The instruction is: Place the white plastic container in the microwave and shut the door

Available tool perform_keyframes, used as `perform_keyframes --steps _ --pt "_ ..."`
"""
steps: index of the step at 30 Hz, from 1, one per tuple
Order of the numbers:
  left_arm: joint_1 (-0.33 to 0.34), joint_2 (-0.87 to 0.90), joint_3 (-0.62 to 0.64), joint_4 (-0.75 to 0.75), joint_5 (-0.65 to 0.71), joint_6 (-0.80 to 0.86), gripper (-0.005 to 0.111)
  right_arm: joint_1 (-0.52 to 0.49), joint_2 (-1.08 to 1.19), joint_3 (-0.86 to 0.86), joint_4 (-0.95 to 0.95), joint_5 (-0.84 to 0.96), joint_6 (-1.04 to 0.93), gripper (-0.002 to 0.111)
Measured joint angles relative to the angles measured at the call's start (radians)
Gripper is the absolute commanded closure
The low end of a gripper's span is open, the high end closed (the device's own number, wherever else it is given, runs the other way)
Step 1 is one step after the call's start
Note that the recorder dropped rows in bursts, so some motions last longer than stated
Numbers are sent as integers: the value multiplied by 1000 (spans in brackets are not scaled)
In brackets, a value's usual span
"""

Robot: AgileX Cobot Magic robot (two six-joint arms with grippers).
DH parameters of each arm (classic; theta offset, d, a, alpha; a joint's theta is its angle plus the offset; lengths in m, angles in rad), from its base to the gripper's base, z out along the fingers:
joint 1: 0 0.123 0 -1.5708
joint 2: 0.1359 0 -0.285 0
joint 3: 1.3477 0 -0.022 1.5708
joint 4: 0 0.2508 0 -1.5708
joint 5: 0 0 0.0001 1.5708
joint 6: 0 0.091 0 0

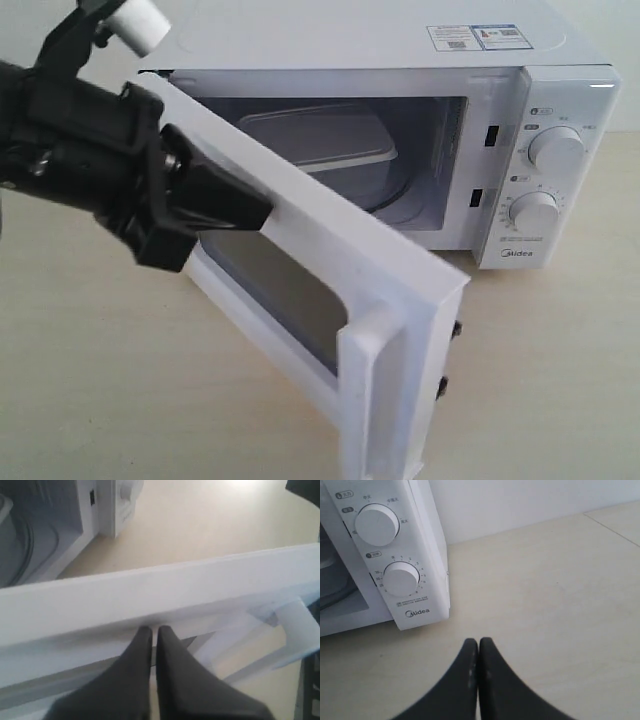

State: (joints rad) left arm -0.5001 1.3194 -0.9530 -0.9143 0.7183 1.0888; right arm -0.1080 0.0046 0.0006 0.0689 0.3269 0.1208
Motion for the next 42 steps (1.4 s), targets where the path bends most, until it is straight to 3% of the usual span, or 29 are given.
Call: perform_keyframes --steps 5,14,26,32,42 --pt "-38 82 -69 -52 -84 40 102 0 0 0 0 0 0 108" --pt "-42 115 -100 -73 -142 73 102 0 0 0 0 0 0 108" --pt "-42 111 -100 -85 -108 75 102 0 0 0 0 0 0 108" --pt "-42 12 -100 -85 -70 47 102 0 0 0 0 0 0 108" --pt "-44 -298 -90 -64 38 -45 102 0 0 0 -7 0 -8 108"
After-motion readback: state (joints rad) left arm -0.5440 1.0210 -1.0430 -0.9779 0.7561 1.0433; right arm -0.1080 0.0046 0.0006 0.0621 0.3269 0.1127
